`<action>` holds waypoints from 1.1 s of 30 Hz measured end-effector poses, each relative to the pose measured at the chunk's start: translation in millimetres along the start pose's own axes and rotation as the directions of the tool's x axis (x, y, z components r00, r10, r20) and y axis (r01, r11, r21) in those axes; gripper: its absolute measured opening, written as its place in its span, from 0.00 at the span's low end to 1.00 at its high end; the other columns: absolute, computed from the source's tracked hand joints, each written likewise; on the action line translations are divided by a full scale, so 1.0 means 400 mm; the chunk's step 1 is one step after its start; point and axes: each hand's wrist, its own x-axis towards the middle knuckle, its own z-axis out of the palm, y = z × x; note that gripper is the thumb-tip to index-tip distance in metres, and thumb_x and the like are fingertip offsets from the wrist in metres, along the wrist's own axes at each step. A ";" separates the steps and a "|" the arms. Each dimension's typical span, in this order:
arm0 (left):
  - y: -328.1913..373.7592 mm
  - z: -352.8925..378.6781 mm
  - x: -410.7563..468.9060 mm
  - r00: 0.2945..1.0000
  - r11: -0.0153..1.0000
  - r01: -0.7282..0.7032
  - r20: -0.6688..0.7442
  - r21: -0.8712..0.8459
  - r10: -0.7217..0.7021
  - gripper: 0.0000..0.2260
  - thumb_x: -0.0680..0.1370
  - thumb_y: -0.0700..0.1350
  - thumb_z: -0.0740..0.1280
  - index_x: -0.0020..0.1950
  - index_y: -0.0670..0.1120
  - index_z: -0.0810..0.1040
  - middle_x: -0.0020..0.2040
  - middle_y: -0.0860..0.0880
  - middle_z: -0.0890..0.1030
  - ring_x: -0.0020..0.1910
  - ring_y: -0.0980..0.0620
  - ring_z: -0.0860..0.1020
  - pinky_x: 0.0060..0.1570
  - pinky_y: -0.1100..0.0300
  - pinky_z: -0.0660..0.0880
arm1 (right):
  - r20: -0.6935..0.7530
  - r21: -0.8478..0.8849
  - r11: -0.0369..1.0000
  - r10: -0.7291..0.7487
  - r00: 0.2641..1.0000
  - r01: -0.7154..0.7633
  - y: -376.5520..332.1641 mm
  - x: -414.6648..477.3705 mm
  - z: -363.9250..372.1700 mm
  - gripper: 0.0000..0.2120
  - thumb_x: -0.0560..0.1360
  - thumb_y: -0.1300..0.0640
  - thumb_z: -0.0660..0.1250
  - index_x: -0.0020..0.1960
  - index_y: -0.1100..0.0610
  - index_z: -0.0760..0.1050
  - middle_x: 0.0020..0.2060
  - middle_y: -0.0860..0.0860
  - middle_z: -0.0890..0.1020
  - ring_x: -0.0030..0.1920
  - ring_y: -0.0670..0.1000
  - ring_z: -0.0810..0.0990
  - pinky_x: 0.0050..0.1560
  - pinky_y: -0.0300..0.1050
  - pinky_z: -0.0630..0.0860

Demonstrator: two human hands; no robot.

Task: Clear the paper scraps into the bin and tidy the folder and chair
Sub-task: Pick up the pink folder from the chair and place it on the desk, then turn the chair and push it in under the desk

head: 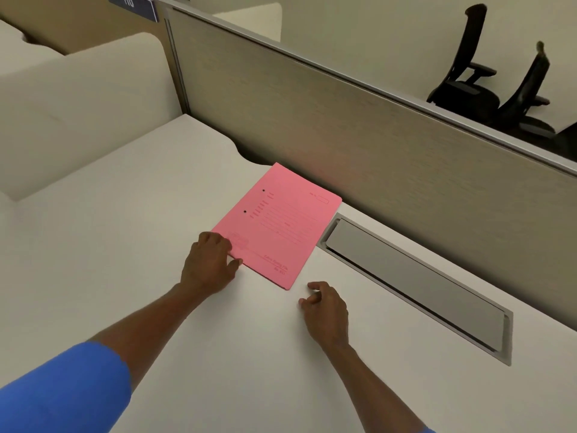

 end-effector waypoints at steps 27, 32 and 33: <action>-0.397 -0.115 -1.221 0.896 0.933 0.302 0.391 -0.195 -0.208 0.09 0.82 0.58 0.69 0.52 0.54 0.84 0.43 0.55 0.85 0.44 0.55 0.84 0.49 0.51 0.83 | 0.385 -0.174 0.968 -0.101 0.917 0.180 0.064 -0.967 0.117 0.04 0.78 0.50 0.75 0.53 0.45 0.85 0.42 0.44 0.87 0.39 0.46 0.87 0.50 0.49 0.85; -0.456 -0.080 -1.394 0.842 0.912 0.380 0.467 -0.157 -0.271 0.08 0.79 0.60 0.72 0.48 0.57 0.82 0.44 0.56 0.84 0.43 0.58 0.82 0.46 0.55 0.83 | 0.430 -0.194 0.957 -0.116 0.895 0.218 0.095 -1.092 0.136 0.03 0.77 0.50 0.75 0.51 0.43 0.84 0.44 0.43 0.88 0.43 0.40 0.85 0.42 0.33 0.76; -0.466 -0.073 -1.423 0.830 0.900 0.409 0.473 -0.153 -0.296 0.09 0.79 0.60 0.72 0.48 0.56 0.82 0.44 0.56 0.84 0.43 0.58 0.82 0.46 0.55 0.83 | 0.443 -0.199 0.950 -0.131 0.887 0.239 0.104 -1.112 0.141 0.03 0.77 0.49 0.75 0.51 0.43 0.84 0.45 0.42 0.87 0.44 0.39 0.84 0.42 0.32 0.74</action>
